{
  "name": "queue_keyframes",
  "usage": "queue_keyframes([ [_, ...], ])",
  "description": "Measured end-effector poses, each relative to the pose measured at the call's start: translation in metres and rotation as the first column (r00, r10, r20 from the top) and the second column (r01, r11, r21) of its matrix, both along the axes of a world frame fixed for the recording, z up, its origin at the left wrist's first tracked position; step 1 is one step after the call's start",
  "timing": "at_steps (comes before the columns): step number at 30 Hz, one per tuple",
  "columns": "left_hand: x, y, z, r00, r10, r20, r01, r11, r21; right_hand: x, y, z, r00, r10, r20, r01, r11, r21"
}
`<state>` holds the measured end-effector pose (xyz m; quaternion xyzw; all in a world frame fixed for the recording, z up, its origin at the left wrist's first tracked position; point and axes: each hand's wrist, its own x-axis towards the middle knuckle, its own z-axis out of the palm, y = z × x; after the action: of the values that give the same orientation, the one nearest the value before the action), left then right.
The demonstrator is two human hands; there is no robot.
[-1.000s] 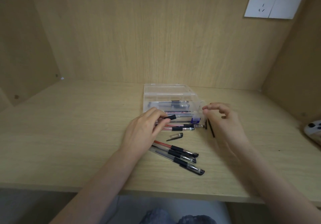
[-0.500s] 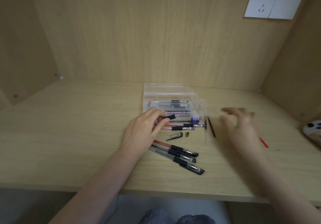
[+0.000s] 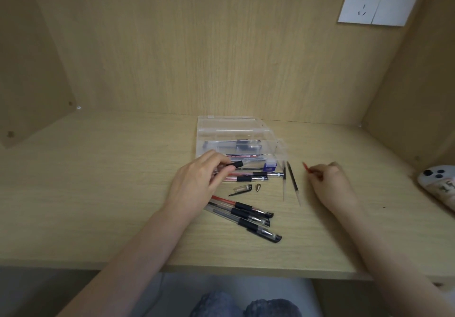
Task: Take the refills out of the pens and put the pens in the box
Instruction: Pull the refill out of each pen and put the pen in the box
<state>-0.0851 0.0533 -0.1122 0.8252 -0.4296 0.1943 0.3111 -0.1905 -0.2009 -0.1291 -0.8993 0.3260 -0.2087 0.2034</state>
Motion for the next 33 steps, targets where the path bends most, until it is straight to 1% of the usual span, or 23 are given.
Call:
queue_keyframes([
  [4, -0.001, 0.000, 0.001, 1.000, -0.005, -0.007, 0.005, 1.000, 0.004, 0.004, 0.014, 0.005, 0.992, 0.109, 0.061, -0.113, 0.992, 0.054],
  [8, -0.001, 0.000, 0.001, 1.000, -0.008, -0.009, 0.008, 1.000, -0.002, 0.000, 0.015, 0.007, 0.982, 0.102, 0.159, -0.120, 0.987, 0.107],
  [14, -0.002, -0.001, 0.001, 1.000, -0.016, -0.014, 0.016, 1.000, 0.006, 0.000, 0.013, 0.006, 0.970, 0.121, 0.209, -0.151, 0.979, 0.135],
  [18, -0.001, -0.001, 0.001, 1.000, -0.008, -0.018, 0.008, 1.000, 0.003, 0.003, 0.015, 0.009, 0.954, 0.133, 0.270, -0.155, 0.986, 0.063],
  [20, 0.000, -0.001, 0.000, 1.000, 0.000, -0.026, 0.000, 1.000, -0.001, 0.007, 0.021, 0.018, 0.931, 0.180, 0.319, -0.194, 0.981, 0.014],
  [21, 0.000, -0.001, 0.000, 1.000, 0.004, -0.030, -0.005, 1.000, -0.009, 0.011, 0.025, 0.024, 0.917, 0.231, 0.325, -0.237, 0.971, -0.020],
  [23, 0.002, -0.002, 0.000, 0.999, 0.021, -0.030, -0.022, 0.999, -0.043, 0.022, 0.036, 0.035, 0.884, 0.374, 0.280, -0.367, 0.927, -0.079],
  [24, 0.002, -0.002, 0.000, 0.999, 0.034, -0.034, -0.036, 0.997, -0.061, 0.030, 0.041, 0.040, 0.872, 0.435, 0.225, -0.429, 0.900, -0.077],
  [26, 0.003, -0.001, 0.000, 0.997, 0.052, -0.052, -0.056, 0.995, -0.078, 0.045, 0.050, 0.044, 0.857, 0.512, 0.063, -0.510, 0.859, -0.042],
  [27, 0.003, -0.001, 0.000, 0.997, 0.052, -0.060, -0.056, 0.995, -0.077, 0.053, 0.053, 0.044, 0.849, 0.528, -0.032, -0.529, 0.848, -0.044],
  [29, 0.004, -0.001, -0.001, 0.997, 0.044, -0.063, -0.049, 0.996, -0.077, 0.064, 0.055, 0.042, 0.840, 0.506, -0.194, -0.531, 0.840, -0.109],
  [31, 0.004, 0.000, -0.001, 0.997, 0.042, -0.066, -0.047, 0.996, -0.074, 0.068, 0.055, 0.039, 0.838, 0.468, -0.279, -0.523, 0.836, -0.169],
  [33, 0.004, -0.001, -0.001, 0.997, 0.040, -0.066, -0.044, 0.997, -0.064, 0.069, 0.053, 0.036, 0.838, 0.437, -0.329, -0.510, 0.841, -0.183],
])
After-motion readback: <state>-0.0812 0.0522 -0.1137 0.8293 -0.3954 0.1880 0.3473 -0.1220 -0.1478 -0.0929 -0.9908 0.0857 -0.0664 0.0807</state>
